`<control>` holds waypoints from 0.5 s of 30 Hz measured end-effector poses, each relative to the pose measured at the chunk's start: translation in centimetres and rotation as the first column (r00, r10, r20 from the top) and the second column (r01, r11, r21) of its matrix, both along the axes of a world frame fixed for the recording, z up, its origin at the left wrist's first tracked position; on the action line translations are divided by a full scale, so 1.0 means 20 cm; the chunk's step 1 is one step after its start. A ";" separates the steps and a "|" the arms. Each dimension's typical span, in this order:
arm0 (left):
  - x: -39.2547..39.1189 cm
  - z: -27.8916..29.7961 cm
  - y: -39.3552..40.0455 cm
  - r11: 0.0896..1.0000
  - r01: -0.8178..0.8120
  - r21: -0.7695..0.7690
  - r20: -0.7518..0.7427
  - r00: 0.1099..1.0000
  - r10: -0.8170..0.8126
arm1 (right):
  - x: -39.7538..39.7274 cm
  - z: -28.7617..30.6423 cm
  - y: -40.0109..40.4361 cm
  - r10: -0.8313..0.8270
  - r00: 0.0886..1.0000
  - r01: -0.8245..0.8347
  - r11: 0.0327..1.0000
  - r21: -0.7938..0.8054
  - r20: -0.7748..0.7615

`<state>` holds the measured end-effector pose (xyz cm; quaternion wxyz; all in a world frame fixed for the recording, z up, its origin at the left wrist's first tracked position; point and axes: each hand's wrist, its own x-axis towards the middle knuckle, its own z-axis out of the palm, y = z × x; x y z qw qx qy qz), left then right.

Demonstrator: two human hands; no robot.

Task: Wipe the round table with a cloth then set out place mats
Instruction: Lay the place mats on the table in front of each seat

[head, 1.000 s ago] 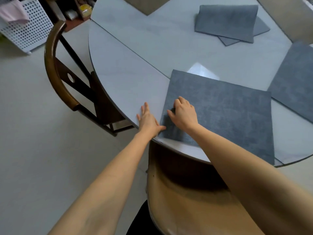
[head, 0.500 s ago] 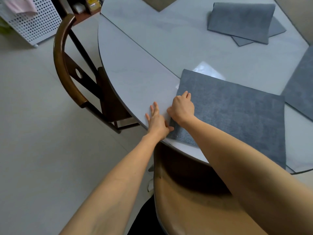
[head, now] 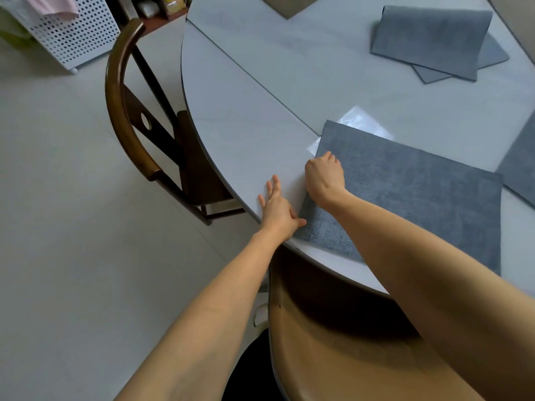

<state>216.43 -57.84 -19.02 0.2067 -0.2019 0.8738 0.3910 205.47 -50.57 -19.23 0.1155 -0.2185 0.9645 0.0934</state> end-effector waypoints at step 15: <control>-0.01 0.00 -0.03 0.999 0.042 -0.007 0.011 0.999 -0.042 | -0.01 -0.03 0.00 0.088 0.995 -0.089 0.996 -0.024 -0.042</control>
